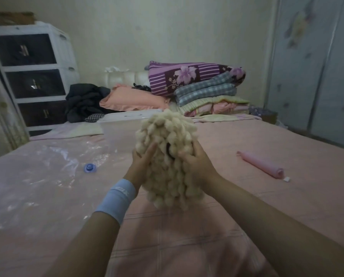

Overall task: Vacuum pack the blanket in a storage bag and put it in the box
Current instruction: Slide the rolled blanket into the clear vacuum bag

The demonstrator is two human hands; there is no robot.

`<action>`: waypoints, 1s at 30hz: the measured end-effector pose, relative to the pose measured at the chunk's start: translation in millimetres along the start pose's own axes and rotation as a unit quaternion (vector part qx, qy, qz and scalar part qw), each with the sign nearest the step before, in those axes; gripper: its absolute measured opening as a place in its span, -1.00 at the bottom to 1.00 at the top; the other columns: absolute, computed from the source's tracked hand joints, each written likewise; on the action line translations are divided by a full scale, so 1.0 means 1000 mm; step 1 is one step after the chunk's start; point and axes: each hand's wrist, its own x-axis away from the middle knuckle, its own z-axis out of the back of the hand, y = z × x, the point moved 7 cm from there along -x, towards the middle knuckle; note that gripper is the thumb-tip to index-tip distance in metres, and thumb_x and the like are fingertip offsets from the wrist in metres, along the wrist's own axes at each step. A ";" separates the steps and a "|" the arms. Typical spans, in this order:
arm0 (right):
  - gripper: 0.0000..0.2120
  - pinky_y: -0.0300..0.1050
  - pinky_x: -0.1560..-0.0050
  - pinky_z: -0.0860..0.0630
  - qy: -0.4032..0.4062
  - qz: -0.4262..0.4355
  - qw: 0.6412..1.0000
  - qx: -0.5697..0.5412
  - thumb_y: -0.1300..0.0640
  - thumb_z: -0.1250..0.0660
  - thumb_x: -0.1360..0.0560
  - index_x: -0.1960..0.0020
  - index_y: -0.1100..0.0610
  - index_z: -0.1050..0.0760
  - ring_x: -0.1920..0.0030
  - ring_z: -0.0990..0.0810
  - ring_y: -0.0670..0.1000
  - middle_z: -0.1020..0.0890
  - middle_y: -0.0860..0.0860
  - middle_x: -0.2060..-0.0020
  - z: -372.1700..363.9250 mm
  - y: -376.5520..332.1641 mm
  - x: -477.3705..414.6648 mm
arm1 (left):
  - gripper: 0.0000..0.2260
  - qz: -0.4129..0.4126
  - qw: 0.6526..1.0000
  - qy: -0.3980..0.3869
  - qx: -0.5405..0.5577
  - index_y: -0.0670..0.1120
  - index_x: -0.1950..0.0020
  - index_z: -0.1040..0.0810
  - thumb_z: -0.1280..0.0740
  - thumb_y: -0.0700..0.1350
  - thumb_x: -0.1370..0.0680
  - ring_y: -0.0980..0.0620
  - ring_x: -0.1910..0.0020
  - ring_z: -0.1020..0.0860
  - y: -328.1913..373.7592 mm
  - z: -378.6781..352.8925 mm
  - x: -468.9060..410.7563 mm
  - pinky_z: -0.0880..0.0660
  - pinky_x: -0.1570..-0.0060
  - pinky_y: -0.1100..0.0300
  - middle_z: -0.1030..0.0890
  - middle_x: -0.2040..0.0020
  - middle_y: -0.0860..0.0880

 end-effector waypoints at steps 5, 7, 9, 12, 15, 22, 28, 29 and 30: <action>-0.64 0.04 -0.25 -0.53 -0.097 0.009 0.995 0.005 0.11 -0.22 -0.40 -0.10 -0.02 -0.67 -0.14 -0.59 -0.02 -0.65 0.03 -0.08 -0.072 -0.003 -0.019 | 0.01 0.063 0.988 0.105 0.090 0.14 -0.47 -0.24 -0.50 0.45 -0.12 -0.13 -0.15 -0.59 -0.009 0.098 -0.011 -0.55 -0.09 -0.20 -0.53 -0.28 -0.07; -0.62 0.05 -0.44 -0.34 -0.087 0.010 0.985 0.148 -0.01 -0.27 -0.45 -0.23 -0.15 -0.61 -0.31 -0.43 0.03 -0.46 0.01 -0.22 -0.099 0.012 -0.031 | 0.04 0.096 0.982 0.123 0.106 0.14 -0.49 -0.25 -0.50 0.47 -0.11 -0.16 -0.15 -0.59 -0.021 0.124 -0.013 -0.55 -0.05 -0.25 -0.52 -0.32 -0.10; -0.53 0.07 -0.49 -0.24 -0.108 0.011 0.965 0.237 -0.06 -0.29 -0.52 -0.42 -0.25 -0.43 -0.39 -0.32 0.05 -0.37 -0.02 -0.29 -0.126 0.021 -0.037 | 0.07 0.140 0.967 0.183 0.106 0.12 -0.52 -0.18 -0.46 0.49 -0.12 -0.22 -0.17 -0.54 -0.039 0.155 -0.015 -0.53 0.03 -0.34 -0.46 -0.35 -0.12; -0.27 0.02 -0.51 -0.24 -0.190 -0.014 0.967 0.171 -0.09 -0.34 -0.55 -0.62 -0.09 -0.09 -0.47 -0.34 0.00 -0.39 -0.03 -0.47 -0.167 0.032 -0.043 | -0.03 0.173 0.938 0.297 0.048 -0.02 -0.53 -0.14 -0.34 0.39 -0.26 -0.34 -0.23 -0.47 -0.043 0.195 -0.003 -0.52 0.03 -0.36 -0.38 -0.40 -0.23; -0.24 0.01 -0.47 -0.32 -0.220 -0.033 0.962 0.157 -0.15 -0.36 -0.47 -0.58 0.08 -0.23 -0.41 -0.44 -0.01 -0.48 0.02 -0.42 -0.193 0.042 -0.049 | -0.44 0.035 0.874 0.462 -0.146 -0.08 -0.53 -0.16 -0.21 -0.08 -0.54 -0.28 -0.37 -0.36 0.006 0.225 0.023 -0.37 -0.32 -0.12 -0.27 -0.48 -0.21; -0.52 -0.08 -0.45 -0.23 -0.186 0.072 0.944 0.264 0.15 -0.19 -0.55 -0.47 0.12 -0.42 -0.46 -0.37 0.07 -0.45 0.08 -0.44 -0.192 0.052 -0.073 | -0.45 -0.073 0.758 0.108 -0.639 0.16 -0.42 -0.34 -0.22 0.33 -0.48 -0.13 -0.33 -0.37 0.017 0.137 0.000 -0.28 -0.31 -0.02 -0.37 -0.39 0.00; -0.01 0.36 -0.49 -0.03 -0.257 0.208 0.752 0.571 0.12 -0.47 -0.38 -0.61 -0.16 0.05 -0.61 0.29 0.09 0.23 0.07 -0.62 -0.165 0.099 -0.093 | 0.12 -0.007 0.654 0.091 -0.751 0.01 -0.58 0.15 -0.20 0.56 -0.23 -0.22 -0.42 -0.26 0.002 0.133 -0.015 -0.20 -0.32 -0.22 -0.21 -0.49 -0.11; 0.05 0.45 -0.43 -0.06 -0.241 0.233 0.726 0.600 0.08 -0.50 -0.33 -0.61 -0.16 0.09 -0.60 0.32 0.09 0.26 0.07 -0.62 -0.165 0.102 -0.093 | 0.12 -0.008 0.629 0.097 -0.771 -0.03 -0.58 0.17 -0.20 0.54 -0.27 -0.24 -0.45 -0.21 -0.002 0.127 -0.016 -0.15 -0.35 -0.25 -0.17 -0.51 -0.13; 0.12 0.51 -0.36 -0.14 -0.226 0.261 0.712 0.611 0.03 -0.54 -0.27 -0.60 -0.13 0.11 -0.61 0.26 0.10 0.20 0.10 -0.62 -0.168 0.102 -0.092 | 0.09 -0.007 0.605 0.096 -0.790 -0.07 -0.58 0.17 -0.21 0.50 -0.31 -0.26 -0.48 -0.14 -0.007 0.121 -0.016 -0.09 -0.37 -0.30 -0.14 -0.51 -0.14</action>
